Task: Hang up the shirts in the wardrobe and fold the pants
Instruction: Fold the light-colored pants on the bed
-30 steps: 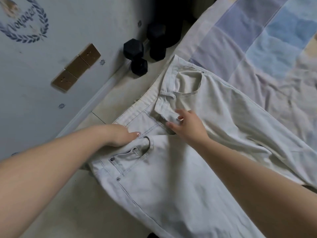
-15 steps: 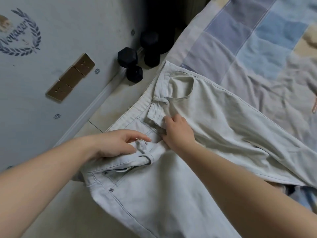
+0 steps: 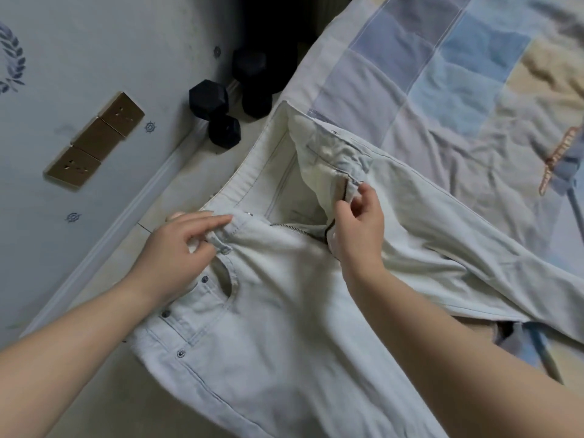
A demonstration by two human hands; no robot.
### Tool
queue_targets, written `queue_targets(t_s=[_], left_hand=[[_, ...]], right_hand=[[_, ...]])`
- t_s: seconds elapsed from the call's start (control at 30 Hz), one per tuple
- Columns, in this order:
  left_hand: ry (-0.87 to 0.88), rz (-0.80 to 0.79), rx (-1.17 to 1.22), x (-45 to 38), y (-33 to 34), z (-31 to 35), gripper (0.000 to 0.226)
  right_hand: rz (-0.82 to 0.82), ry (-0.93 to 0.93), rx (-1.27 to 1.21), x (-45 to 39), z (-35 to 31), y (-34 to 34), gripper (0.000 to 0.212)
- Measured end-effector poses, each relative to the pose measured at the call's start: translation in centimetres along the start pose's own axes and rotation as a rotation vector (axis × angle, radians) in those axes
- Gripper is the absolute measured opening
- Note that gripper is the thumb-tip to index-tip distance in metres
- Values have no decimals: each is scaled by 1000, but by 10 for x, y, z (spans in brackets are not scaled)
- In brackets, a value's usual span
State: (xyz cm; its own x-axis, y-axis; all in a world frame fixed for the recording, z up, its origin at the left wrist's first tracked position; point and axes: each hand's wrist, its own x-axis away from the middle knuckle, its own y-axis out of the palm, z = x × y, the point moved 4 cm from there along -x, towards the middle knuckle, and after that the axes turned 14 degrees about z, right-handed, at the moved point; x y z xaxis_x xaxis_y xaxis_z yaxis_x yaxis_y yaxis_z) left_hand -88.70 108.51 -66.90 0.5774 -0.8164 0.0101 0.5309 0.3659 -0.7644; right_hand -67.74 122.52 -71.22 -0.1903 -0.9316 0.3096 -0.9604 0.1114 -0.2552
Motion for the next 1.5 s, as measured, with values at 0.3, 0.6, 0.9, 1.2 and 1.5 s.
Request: queue_targets(t_s=[0.3, 0.6, 0.9, 1.2, 1.5], left_hand=[[-390, -613, 3, -54, 41, 13, 49], [-300, -272, 81, -55, 43, 2, 47], [-366, 162, 50, -55, 17, 28, 31], [-160, -42, 145, 7, 147, 203, 32], [113, -428, 39, 130, 352, 387, 24]], right_hand=[[-76, -115, 75, 16, 5, -3, 24], [-106, -339, 60, 26, -18, 0, 33], [-491, -132, 300, 21, 5, -41, 39], [-263, -51, 426, -41, 55, -267, 31], [151, 200, 582, -91, 150, -593, 30]])
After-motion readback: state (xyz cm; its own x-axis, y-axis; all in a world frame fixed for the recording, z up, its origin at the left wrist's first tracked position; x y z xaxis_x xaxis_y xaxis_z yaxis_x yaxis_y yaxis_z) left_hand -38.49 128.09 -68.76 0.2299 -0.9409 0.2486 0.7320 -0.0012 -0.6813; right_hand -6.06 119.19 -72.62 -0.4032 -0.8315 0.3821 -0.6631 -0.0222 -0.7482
